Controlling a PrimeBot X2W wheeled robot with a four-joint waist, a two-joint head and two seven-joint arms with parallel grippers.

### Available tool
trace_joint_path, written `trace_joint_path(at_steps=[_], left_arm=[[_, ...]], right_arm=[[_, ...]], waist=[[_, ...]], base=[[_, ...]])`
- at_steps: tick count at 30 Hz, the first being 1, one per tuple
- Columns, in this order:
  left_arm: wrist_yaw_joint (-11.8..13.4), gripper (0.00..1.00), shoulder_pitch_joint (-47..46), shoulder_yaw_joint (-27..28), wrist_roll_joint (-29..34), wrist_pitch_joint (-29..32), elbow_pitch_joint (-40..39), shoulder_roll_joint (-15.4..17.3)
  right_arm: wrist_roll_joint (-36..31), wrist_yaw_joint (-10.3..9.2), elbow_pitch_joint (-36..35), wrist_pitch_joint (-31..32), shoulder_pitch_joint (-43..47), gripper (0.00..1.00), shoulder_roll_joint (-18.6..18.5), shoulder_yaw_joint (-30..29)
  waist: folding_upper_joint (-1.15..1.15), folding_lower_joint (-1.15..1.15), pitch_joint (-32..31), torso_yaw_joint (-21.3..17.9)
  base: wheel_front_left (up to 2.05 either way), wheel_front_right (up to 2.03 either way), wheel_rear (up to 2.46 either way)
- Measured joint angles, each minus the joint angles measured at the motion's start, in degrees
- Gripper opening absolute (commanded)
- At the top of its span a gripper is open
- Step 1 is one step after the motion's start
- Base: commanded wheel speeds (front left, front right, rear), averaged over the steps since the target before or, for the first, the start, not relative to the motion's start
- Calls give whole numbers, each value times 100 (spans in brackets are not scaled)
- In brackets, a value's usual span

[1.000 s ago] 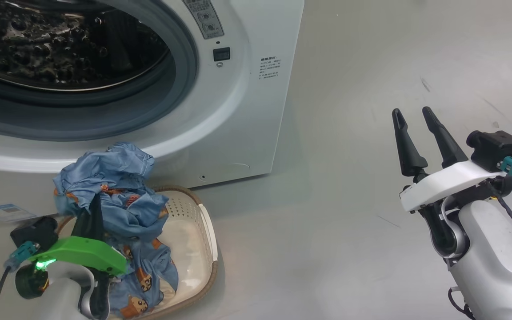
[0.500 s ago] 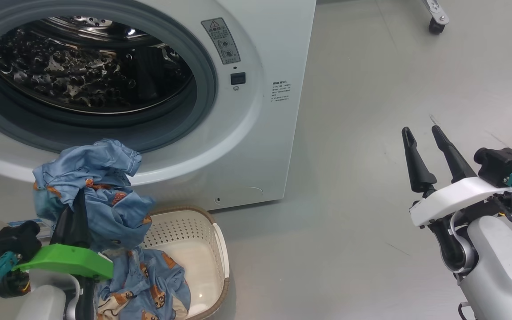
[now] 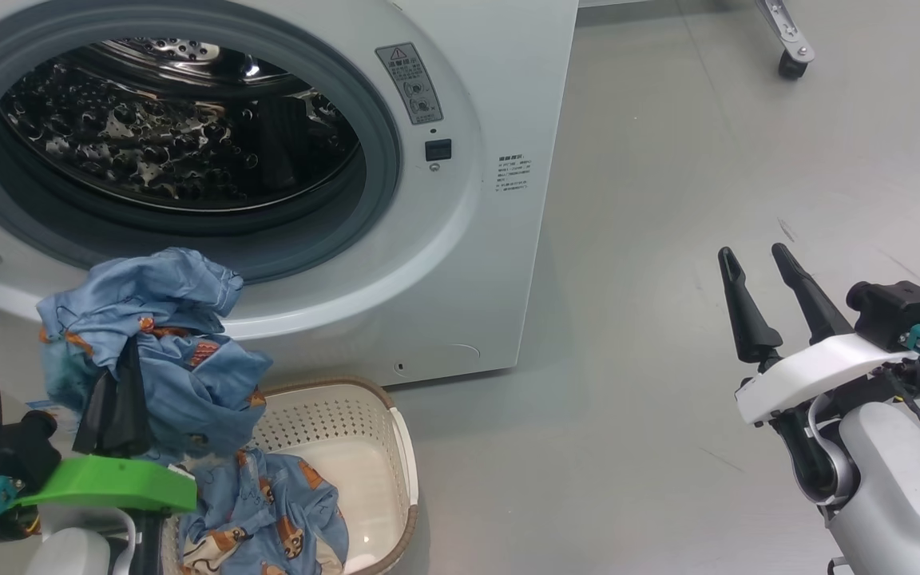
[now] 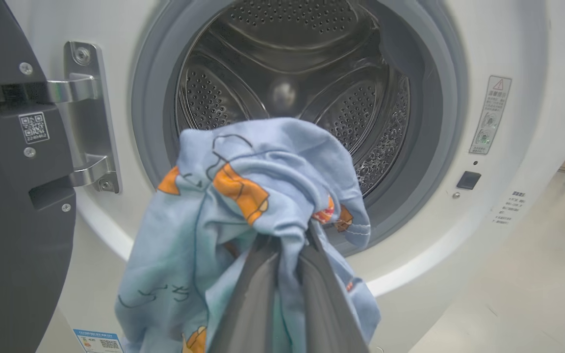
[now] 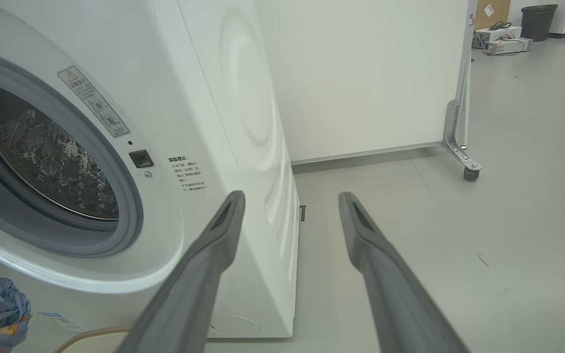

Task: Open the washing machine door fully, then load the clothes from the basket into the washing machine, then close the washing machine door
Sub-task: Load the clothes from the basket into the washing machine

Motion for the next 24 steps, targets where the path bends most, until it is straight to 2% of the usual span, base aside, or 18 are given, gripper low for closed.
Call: trace_joint_path(at_steps=[15,24], left_arm=[[29,0,80,-101,291,-7,-689,67],[-9,0,-898,-179,410,192,-859,291]], right_arm=[[19,0,-58,0,7,100,-36,92],[78,0,-201,0,-16,100,-31,181]], waist=[[0,0,59,-35],[0,0,346,-150]], base=[[0,0,0],[0,0,0]])
